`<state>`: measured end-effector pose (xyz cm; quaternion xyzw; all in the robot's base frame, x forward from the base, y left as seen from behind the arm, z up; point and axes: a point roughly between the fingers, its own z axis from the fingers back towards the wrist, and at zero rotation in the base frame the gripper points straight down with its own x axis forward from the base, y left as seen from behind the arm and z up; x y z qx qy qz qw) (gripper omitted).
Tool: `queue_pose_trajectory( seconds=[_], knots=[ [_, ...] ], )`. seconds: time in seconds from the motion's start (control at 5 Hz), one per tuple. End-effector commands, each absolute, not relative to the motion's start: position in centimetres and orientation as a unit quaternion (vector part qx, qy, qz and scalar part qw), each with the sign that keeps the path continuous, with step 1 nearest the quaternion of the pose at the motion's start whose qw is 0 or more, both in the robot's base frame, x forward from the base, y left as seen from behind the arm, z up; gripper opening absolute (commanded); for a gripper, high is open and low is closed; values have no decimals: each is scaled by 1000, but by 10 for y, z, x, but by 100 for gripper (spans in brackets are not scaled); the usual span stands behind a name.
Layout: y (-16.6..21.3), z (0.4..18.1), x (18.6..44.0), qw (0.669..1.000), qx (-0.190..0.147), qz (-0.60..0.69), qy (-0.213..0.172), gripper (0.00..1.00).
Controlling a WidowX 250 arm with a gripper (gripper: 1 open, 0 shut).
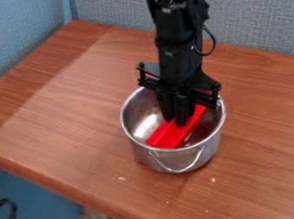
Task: Move the red object from the metal pot to the table
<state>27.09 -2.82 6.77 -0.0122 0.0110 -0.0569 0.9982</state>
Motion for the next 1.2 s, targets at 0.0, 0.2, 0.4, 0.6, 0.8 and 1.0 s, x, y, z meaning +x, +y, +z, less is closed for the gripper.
queue_pose_trajectory(
  seconds=[0.0,0.2,0.4,0.6,0.8,1.0],
  knots=[
    [-28,91,281,998,-13,-52,-30,0],
    [-29,95,281,998,-13,-53,-32,0],
    [-30,98,280,998,-12,-53,-34,0],
    [-30,106,280,998,-12,-52,-37,0],
    [-30,104,280,998,-8,-50,-32,0],
    [-29,103,279,998,-5,-48,-30,0]
  ],
)
